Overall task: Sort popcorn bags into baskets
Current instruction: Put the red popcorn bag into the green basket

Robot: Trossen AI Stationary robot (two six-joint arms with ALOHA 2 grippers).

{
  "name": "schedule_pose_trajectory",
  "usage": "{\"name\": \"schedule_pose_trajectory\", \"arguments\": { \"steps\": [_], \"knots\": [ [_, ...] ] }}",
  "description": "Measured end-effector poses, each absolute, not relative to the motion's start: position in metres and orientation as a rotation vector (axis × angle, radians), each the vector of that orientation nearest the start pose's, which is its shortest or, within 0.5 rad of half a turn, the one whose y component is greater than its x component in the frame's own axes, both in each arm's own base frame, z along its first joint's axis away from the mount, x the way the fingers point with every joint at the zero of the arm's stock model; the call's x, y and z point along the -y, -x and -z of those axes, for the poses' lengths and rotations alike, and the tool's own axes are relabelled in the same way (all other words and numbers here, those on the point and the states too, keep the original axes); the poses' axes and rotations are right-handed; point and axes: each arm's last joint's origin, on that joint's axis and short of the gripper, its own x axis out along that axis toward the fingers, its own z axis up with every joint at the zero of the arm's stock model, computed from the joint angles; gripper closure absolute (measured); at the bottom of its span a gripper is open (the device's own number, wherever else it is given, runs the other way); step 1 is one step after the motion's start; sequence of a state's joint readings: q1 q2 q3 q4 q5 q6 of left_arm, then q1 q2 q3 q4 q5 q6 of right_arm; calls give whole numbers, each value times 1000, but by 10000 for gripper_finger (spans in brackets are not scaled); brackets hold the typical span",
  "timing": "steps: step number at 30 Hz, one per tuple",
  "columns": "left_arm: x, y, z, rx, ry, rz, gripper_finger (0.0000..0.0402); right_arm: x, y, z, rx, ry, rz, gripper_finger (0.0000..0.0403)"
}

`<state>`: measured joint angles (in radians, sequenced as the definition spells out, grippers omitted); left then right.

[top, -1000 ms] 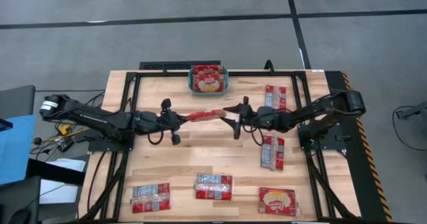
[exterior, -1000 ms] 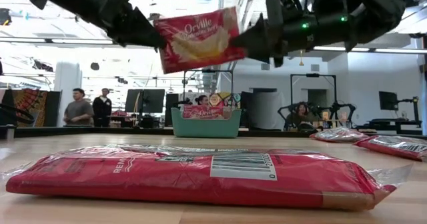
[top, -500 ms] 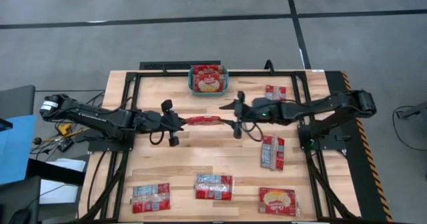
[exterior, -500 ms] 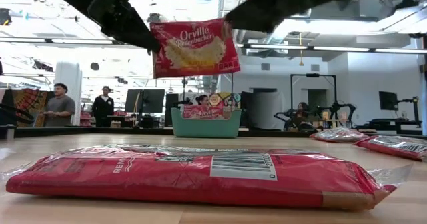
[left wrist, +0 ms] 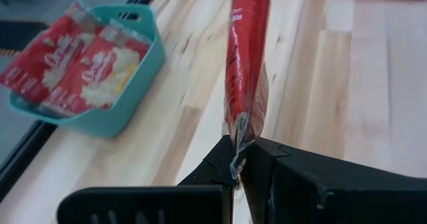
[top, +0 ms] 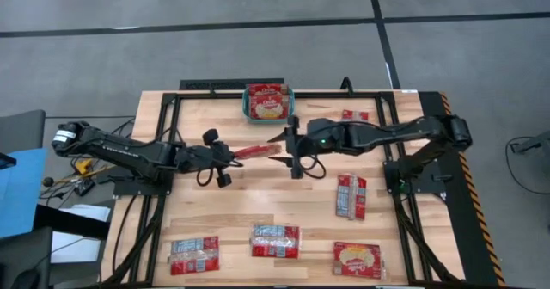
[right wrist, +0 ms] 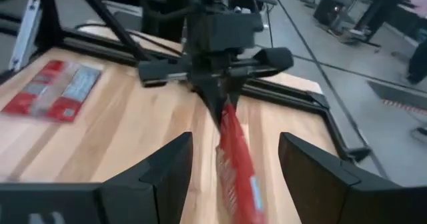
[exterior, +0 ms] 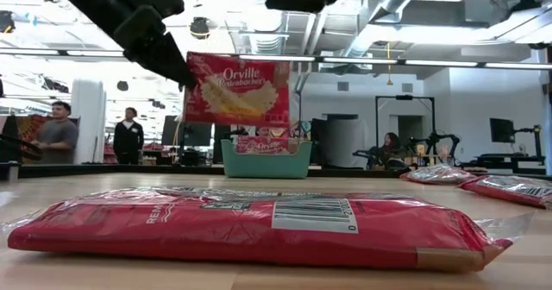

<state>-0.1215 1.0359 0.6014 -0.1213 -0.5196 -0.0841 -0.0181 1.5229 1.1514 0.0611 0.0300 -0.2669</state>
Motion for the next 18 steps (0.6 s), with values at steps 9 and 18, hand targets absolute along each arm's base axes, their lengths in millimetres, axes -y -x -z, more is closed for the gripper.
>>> {"name": "schedule_pose_trajectory", "arguments": {
  "steps": [9,18],
  "knots": [
    [12,-214,-236,-489,-120,-369,401,21,-376,-261,-460,221,-2,159],
    [13,-214,-235,-501,-153,-343,401,25,-389,-242,-518,214,0,233]
  ]
}}
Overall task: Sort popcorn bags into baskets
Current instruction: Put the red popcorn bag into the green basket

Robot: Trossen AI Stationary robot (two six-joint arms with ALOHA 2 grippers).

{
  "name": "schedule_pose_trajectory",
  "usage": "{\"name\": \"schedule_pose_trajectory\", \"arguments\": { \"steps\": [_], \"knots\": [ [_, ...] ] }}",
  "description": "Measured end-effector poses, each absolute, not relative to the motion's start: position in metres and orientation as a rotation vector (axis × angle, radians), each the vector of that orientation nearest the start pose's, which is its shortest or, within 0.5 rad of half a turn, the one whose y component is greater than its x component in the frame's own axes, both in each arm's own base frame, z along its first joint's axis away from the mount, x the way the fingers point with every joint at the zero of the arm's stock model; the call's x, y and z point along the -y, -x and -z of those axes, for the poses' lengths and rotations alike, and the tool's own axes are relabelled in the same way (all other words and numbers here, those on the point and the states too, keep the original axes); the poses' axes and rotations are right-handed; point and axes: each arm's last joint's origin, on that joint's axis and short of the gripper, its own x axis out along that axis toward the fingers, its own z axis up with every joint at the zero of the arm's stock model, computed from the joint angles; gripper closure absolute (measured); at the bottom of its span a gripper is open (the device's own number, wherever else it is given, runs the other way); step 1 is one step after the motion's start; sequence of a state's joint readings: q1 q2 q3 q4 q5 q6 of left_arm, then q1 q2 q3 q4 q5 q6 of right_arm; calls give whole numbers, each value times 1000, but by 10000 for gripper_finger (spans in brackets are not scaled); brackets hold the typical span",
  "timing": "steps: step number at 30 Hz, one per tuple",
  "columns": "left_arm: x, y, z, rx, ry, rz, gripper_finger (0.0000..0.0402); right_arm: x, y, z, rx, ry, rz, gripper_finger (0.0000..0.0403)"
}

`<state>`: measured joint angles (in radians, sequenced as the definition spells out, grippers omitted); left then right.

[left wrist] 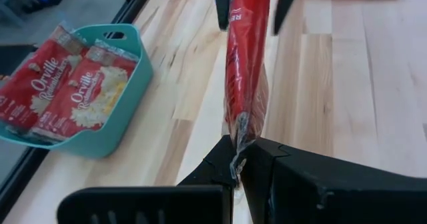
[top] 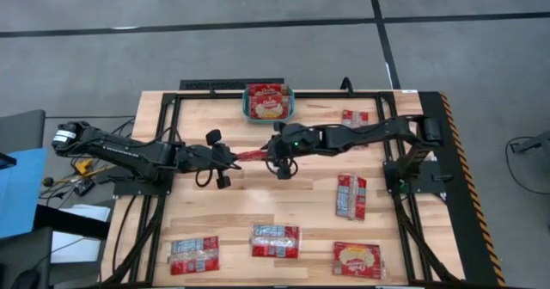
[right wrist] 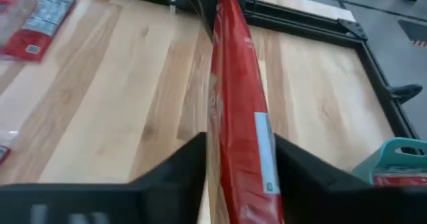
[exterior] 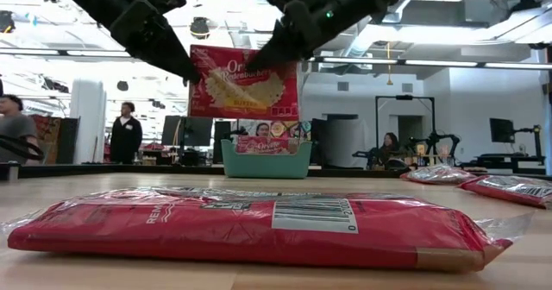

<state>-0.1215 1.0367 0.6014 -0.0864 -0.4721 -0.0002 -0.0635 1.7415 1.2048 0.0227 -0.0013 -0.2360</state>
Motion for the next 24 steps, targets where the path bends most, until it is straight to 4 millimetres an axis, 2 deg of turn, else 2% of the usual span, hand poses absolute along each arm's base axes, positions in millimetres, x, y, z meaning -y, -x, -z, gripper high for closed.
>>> {"name": "schedule_pose_trajectory", "arguments": {
  "steps": [5,9,12,14,19,24],
  "knots": [
    [11,-214,-237,-491,-190,-391,401,37,-391,-250,-511,222,28,368],
    [7,-215,-252,-428,-291,-543,398,67,-386,-274,-467,221,110,373],
    [3,-214,-265,-411,-325,-710,382,100,-375,-290,-448,231,198,373],
    [1,-213,-271,-395,-311,-754,367,125,-368,-294,-425,224,228,373],
    [2,-212,-269,-402,-231,-682,337,177,-351,-277,-471,141,214,373],
    [2,-219,-258,-445,-100,-518,327,209,-350,-247,-485,58,147,373]
  ]
}}
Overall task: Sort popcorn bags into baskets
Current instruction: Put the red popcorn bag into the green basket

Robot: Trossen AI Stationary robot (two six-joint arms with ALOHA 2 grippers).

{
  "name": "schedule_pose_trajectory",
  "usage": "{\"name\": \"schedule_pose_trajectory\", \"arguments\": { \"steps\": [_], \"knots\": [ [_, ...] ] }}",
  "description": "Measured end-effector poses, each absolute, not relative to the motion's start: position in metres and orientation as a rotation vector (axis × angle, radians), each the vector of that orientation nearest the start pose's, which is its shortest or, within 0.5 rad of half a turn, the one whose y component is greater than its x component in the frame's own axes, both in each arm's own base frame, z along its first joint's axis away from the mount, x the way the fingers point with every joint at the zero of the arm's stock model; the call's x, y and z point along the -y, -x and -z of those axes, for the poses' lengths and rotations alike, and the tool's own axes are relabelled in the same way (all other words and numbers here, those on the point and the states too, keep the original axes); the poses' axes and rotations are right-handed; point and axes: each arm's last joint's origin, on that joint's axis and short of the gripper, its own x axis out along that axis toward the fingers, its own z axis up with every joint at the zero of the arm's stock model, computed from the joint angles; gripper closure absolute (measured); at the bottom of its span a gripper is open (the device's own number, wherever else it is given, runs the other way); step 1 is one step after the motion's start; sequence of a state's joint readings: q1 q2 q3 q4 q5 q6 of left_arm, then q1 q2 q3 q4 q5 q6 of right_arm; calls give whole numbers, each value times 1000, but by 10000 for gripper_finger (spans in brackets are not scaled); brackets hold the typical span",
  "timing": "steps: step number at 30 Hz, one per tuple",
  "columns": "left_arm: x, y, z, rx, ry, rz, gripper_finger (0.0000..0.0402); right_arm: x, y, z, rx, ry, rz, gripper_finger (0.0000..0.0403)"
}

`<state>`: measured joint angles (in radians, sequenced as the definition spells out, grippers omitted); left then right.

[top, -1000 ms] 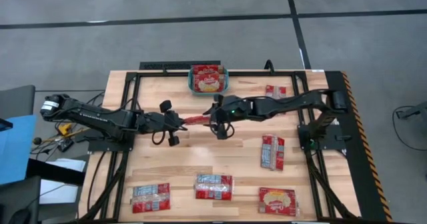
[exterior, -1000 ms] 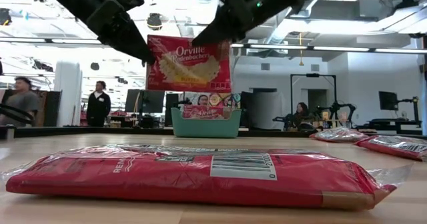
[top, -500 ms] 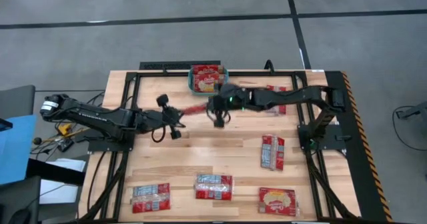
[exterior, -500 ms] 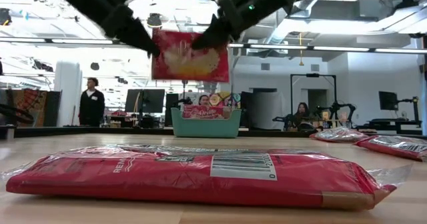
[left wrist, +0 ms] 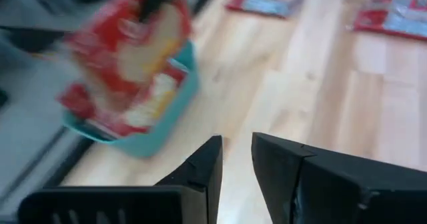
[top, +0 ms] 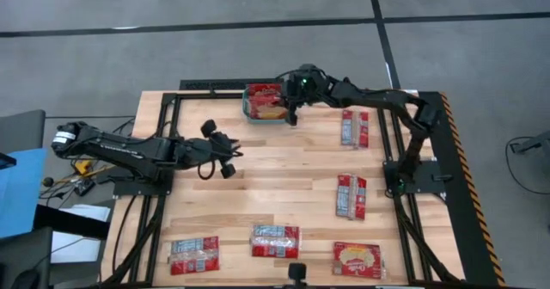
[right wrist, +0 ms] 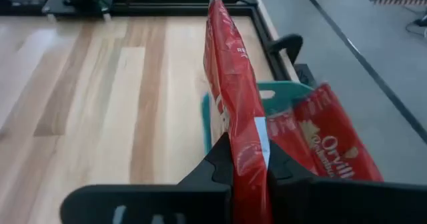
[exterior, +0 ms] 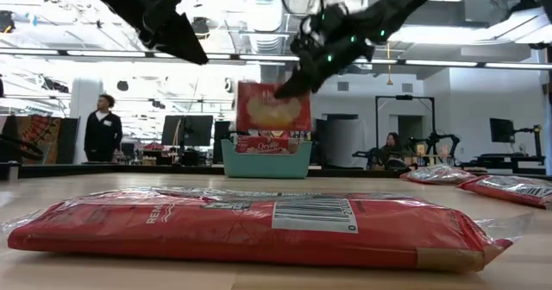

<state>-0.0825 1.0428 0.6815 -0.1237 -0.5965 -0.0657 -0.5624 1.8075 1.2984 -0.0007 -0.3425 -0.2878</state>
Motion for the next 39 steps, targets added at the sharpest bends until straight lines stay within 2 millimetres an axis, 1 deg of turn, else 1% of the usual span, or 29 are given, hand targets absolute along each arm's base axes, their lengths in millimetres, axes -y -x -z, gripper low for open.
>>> {"name": "schedule_pose_trajectory", "arguments": {
  "steps": [3,6,11,16,22,27,31,33,36,39],
  "knots": [
    [0,-228,-249,-484,-84,-487,328,222,-353,-239,-443,62,145,373],
    [-5,-235,-237,-542,-96,-509,329,229,-356,-226,-441,43,128,373],
    [-13,-245,-222,-598,-89,-541,329,237,-361,-210,-443,29,91,373],
    [-18,-249,-213,-635,-88,-548,329,246,-363,-196,-465,2,87,373],
    [-24,-250,-213,-624,-77,-575,329,250,-363,-181,-493,-34,66,373],
    [-33,-251,-217,-586,-60,-605,329,248,-363,-180,-509,-32,55,371],
    [-43,-252,-220,-549,-28,-616,329,249,-361,-179,-512,-73,68,343],
    [-47,-253,-221,-534,-7,-607,329,251,-362,-173,-528,-88,78,337],
    [-51,-253,-221,-530,10,-588,329,252,-361,-168,-545,-131,94,333],
    [-51,-253,-221,-531,12,-588,329,252,-361,-167,-552,-144,101,316]
  ]
}}
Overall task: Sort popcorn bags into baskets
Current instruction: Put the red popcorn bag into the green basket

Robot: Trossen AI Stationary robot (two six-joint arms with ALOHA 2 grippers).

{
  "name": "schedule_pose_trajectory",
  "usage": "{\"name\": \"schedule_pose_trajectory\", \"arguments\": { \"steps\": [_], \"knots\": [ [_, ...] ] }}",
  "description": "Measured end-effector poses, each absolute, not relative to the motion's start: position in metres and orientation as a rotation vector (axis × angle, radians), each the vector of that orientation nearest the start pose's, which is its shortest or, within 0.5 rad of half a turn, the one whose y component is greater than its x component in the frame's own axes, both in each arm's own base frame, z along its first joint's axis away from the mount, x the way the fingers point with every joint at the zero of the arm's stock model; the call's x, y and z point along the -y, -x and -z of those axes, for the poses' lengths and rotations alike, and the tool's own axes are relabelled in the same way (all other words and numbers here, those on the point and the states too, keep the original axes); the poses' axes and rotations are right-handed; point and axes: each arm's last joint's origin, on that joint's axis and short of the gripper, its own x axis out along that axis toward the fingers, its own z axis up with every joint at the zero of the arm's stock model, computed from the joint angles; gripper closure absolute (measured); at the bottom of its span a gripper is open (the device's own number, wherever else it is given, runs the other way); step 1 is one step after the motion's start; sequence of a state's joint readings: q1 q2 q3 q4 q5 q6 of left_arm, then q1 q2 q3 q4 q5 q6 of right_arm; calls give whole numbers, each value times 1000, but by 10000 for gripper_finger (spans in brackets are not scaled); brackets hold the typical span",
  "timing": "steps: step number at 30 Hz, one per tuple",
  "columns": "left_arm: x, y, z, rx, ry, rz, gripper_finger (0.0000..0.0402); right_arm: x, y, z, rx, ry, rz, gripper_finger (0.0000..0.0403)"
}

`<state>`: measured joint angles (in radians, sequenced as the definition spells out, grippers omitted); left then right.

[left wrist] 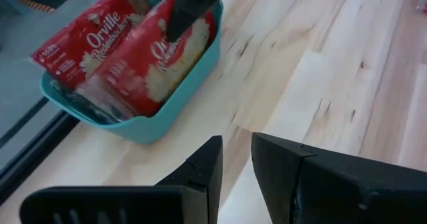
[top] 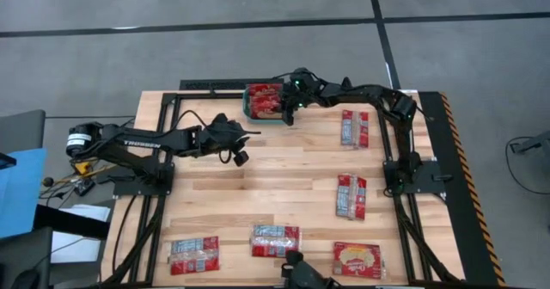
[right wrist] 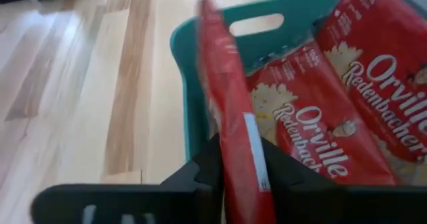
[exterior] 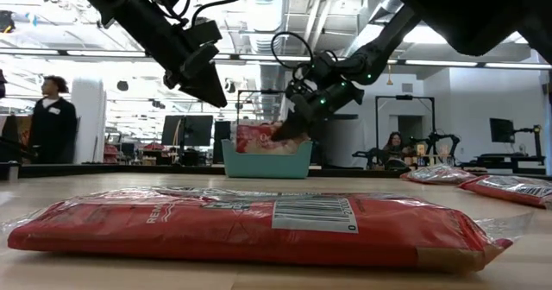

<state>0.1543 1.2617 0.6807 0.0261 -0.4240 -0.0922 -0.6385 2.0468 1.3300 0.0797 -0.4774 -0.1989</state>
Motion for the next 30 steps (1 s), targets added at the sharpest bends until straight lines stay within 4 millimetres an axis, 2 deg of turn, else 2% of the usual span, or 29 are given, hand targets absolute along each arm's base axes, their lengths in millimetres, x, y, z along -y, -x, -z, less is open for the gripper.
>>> {"name": "schedule_pose_trajectory", "arguments": {
  "steps": [6,10,13,19,24,27,30],
  "knots": [
    [-51,-252,-221,-535,19,-589,329,251,-362,-169,-545,-142,115,233],
    [-51,-252,-220,-542,34,-594,329,250,-362,-181,-532,-101,194,178],
    [-51,-252,-219,-541,42,-596,329,248,-360,-194,-511,-78,217,157],
    [-51,-250,-217,-562,82,-614,329,236,-351,-240,-462,-61,356,163],
    [-46,-244,-220,-572,98,-623,329,212,-335,-282,-432,-30,403,182],
    [-38,-235,-228,-558,87,-649,329,190,-323,-296,-400,-32,393,195],
    [-27,-225,-238,-528,74,-684,329,164,-312,-300,-356,-44,357,210]
  ]
}}
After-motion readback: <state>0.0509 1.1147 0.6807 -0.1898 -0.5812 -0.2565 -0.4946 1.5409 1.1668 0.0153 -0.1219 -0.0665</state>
